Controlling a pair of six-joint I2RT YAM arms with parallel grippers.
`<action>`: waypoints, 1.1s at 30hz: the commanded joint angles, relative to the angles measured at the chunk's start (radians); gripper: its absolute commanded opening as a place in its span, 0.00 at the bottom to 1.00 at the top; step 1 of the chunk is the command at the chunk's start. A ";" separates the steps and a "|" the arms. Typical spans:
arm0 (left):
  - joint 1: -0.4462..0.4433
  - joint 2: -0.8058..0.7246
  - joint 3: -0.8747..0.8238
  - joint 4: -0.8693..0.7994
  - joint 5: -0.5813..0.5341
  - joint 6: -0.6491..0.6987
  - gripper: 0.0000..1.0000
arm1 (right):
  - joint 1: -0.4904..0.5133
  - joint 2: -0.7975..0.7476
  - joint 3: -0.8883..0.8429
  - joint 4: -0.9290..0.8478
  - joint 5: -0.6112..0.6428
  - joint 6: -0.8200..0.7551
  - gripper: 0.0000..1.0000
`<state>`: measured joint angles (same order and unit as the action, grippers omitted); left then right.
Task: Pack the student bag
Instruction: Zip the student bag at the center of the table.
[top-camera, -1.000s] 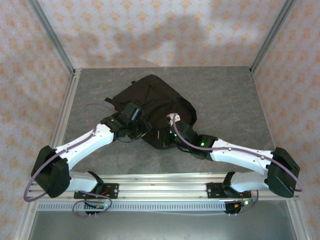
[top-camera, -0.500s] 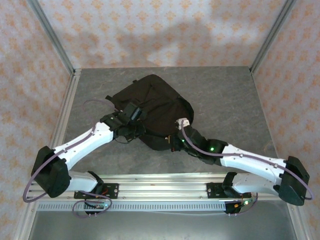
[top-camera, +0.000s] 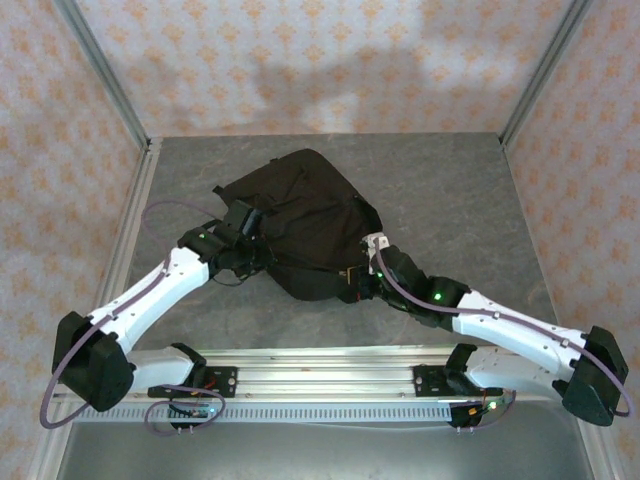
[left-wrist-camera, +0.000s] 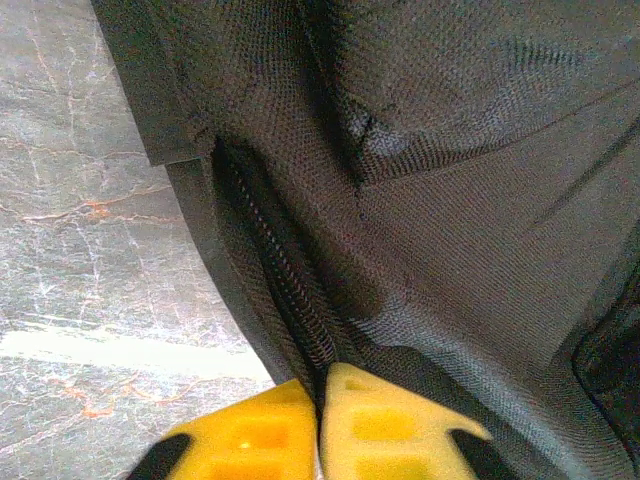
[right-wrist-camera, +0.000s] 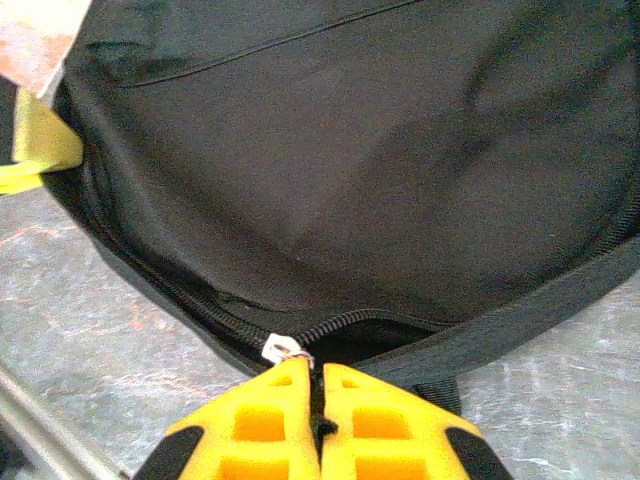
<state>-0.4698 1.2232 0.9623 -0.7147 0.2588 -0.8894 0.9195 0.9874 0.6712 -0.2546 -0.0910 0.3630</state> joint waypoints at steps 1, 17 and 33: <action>-0.026 -0.075 -0.003 -0.047 -0.035 -0.037 0.23 | -0.014 -0.036 -0.013 0.024 -0.081 0.033 0.00; -0.211 0.072 0.034 0.071 0.040 -0.178 0.50 | -0.007 0.026 -0.016 0.169 -0.141 0.147 0.00; -0.210 0.176 0.068 0.010 -0.007 -0.084 0.08 | 0.005 0.033 -0.027 0.100 -0.137 0.103 0.00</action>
<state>-0.6792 1.3888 1.0031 -0.6506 0.2955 -1.0168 0.9138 1.0267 0.6380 -0.1501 -0.2291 0.4938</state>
